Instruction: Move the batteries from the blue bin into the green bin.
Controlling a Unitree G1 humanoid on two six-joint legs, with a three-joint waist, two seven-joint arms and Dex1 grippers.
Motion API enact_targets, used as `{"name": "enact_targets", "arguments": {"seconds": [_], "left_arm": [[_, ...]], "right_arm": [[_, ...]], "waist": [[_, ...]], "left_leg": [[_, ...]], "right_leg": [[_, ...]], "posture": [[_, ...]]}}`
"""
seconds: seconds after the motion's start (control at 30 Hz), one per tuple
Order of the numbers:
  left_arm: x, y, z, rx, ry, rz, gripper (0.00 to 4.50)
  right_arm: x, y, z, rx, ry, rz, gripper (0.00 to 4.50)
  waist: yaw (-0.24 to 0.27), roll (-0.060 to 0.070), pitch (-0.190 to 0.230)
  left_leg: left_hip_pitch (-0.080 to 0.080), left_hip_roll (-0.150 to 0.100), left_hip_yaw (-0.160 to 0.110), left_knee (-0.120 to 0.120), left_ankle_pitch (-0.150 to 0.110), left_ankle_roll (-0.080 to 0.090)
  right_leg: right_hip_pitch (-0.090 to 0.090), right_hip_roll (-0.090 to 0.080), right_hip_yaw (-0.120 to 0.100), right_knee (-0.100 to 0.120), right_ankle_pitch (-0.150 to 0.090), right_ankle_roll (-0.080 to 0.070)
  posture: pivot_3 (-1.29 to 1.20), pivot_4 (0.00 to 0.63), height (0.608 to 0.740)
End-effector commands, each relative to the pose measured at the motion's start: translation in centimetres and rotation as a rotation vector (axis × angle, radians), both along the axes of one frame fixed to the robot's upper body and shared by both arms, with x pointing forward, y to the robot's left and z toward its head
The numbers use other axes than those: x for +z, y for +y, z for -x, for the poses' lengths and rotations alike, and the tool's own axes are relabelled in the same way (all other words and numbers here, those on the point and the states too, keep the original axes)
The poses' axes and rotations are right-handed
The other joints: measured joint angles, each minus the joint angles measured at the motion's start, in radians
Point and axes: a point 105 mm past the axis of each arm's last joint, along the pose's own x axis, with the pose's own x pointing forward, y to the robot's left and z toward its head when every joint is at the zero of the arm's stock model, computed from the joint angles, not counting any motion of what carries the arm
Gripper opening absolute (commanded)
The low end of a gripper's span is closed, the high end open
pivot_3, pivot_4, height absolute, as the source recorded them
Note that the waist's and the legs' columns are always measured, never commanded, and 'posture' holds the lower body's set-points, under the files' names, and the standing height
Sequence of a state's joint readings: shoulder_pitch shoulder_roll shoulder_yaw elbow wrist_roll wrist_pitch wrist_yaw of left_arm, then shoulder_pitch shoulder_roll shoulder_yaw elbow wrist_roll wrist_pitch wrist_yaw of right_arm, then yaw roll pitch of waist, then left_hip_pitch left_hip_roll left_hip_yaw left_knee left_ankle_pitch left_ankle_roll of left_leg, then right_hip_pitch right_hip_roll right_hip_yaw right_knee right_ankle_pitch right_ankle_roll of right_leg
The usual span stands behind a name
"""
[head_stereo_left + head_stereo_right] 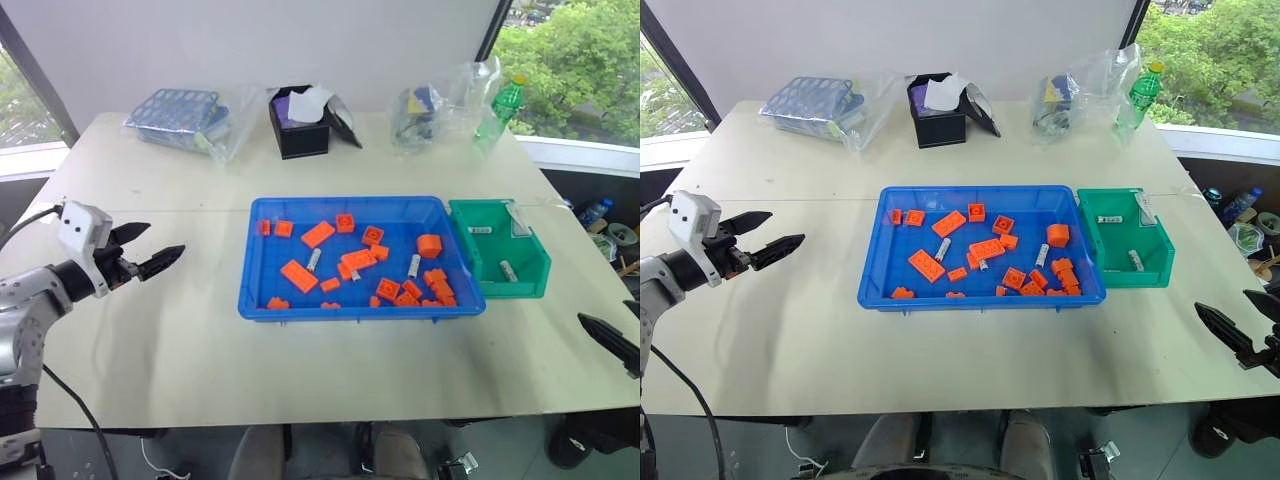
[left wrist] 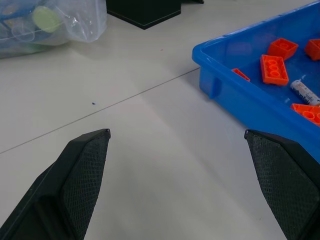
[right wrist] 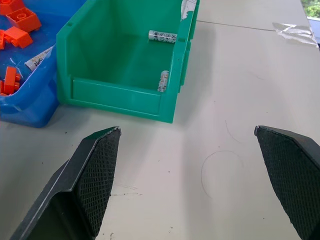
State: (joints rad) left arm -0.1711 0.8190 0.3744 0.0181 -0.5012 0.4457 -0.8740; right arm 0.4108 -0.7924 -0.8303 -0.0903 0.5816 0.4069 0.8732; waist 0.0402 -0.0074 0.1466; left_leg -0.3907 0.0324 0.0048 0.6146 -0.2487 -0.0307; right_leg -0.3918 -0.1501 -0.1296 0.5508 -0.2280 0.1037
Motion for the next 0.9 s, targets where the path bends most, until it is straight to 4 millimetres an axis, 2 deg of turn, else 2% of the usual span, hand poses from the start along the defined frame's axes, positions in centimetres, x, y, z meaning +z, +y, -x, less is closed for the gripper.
{"name": "enact_targets", "arguments": {"seconds": [0.03, 0.47, 0.63, 0.77, 0.9], "left_arm": [[1.1, 0.1, 0.0, -0.003, -0.042, -0.024, 4.50], [1.3, -0.2, 0.0, -0.017, -0.032, -0.004, 4.50], [2.1, -1.4, -0.2, -0.066, -0.062, -0.003, 4.50], [2.8, -3.1, 0.2, -0.169, -0.050, -0.004, 4.50], [2.9, -4.7, 1.0, -0.305, -0.010, -0.066, 4.50]], "right_arm": [[0.8, -0.5, 0.2, -0.013, -0.037, 0.016, 4.42], [1.1, -0.8, 0.3, -0.028, -0.037, 0.006, 4.42], [2.2, -0.3, -1.0, 0.033, -0.035, 0.031, 4.42], [4.7, 2.5, -3.6, 0.226, -0.038, 0.054, 4.42], [7.3, 7.7, -7.5, 0.504, -0.042, 0.098, 4.42]], "waist": [[0.000, 0.000, 0.000], [0.000, 0.000, 0.000], [0.000, 0.000, 0.000], [-0.004, 0.001, 0.001], [-0.015, 0.001, 0.001]], "left_leg": [[0.000, 0.000, 0.000, 0.000, 0.000, 0.000], [0.000, 0.000, 0.000, 0.000, 0.000, 0.000], [0.000, 0.000, 0.001, 0.000, 0.000, 0.000], [0.000, 0.000, 0.003, 0.001, 0.000, 0.000], [0.003, 0.003, 0.009, 0.001, 0.000, 0.000]], "right_leg": [[0.000, 0.000, 0.000, 0.000, 0.000, 0.000], [0.000, 0.000, 0.000, 0.000, 0.000, 0.000], [0.000, 0.000, 0.000, 0.000, 0.000, 0.000], [-0.001, 0.000, 0.000, 0.000, 0.000, 0.000], [-0.002, -0.001, 0.000, 0.001, 0.000, 0.000]], "posture": [[0.00, 0.150, 0.716], [0.00, 0.150, 0.716], [0.00, 0.150, 0.716], [0.00, 0.150, 0.716], [0.00, 0.150, 0.716]]}}
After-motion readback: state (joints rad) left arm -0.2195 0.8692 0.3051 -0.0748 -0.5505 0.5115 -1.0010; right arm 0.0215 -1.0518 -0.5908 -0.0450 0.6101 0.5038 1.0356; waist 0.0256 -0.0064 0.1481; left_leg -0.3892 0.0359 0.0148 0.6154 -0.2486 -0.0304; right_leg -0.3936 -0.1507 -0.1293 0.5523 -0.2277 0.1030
